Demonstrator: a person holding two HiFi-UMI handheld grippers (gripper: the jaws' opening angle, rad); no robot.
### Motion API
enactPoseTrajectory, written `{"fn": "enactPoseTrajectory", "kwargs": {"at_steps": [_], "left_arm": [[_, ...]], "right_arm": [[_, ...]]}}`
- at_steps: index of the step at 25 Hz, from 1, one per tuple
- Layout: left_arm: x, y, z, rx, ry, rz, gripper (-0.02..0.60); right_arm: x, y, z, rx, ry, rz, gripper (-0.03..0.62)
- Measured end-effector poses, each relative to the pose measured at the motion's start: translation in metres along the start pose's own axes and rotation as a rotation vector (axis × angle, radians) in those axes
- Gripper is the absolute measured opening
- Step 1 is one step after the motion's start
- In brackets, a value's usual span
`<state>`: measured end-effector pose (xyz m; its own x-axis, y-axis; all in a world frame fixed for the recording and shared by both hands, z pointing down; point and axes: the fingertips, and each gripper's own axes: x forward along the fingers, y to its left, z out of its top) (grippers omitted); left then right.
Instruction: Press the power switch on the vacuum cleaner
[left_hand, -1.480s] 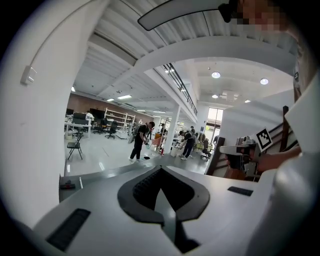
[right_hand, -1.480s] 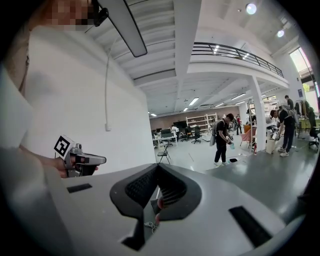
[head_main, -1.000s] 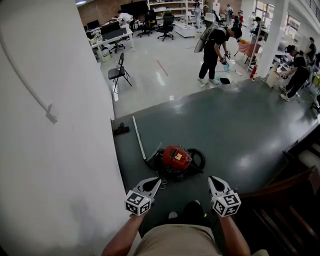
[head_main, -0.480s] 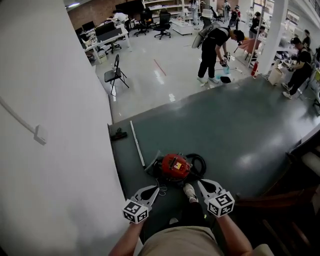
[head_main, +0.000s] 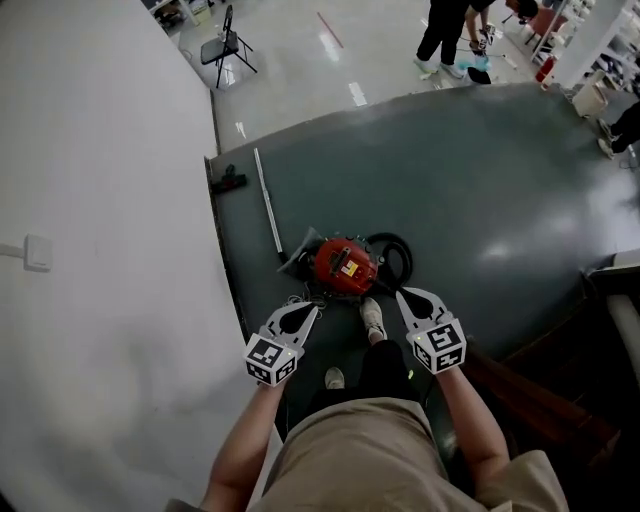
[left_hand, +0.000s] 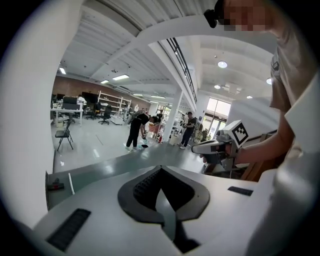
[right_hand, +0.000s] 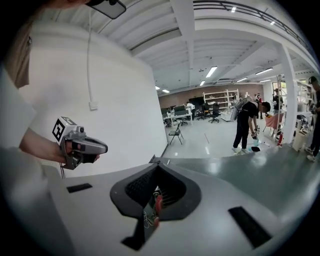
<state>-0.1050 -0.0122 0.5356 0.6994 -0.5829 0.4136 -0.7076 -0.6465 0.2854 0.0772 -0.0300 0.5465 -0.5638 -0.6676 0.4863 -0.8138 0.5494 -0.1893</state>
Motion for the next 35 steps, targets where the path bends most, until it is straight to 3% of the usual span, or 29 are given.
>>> {"fn": "enactPoseTrajectory", "kwargs": {"at_steps": [7,16,19,21,25,31,35], "left_arm": [[0.076,0.055,-0.022,-0.017,0.056,0.122,0.002],[0.138,0.109,-0.096,-0.174,0.261,0.191,0.003],[0.146,0.117,-0.113,-0.204,0.304,0.183,0.003],[0.153,0.121,-0.121,-0.181,0.334,0.151,0.003],[0.171,0.136,-0.146,-0.15,0.381,0.084,0.002],[0.213,0.154,-0.198,-0.185,0.411,0.04,0.002],[0.238,0.163,-0.238,-0.146,0.48,0.045,0.003]], "right_arm": [[0.089,-0.066,-0.045,-0.067,0.133,0.044,0.008],[0.195,-0.106,-0.151,-0.175,0.354,0.11,0.009],[0.213,-0.11,-0.18,-0.21,0.412,0.122,0.009],[0.224,-0.111,-0.194,-0.235,0.444,0.125,0.009],[0.251,-0.116,-0.23,-0.215,0.528,0.099,0.009],[0.291,-0.114,-0.297,-0.226,0.645,0.105,0.008],[0.319,-0.112,-0.34,-0.201,0.695,0.094,0.008]]}}
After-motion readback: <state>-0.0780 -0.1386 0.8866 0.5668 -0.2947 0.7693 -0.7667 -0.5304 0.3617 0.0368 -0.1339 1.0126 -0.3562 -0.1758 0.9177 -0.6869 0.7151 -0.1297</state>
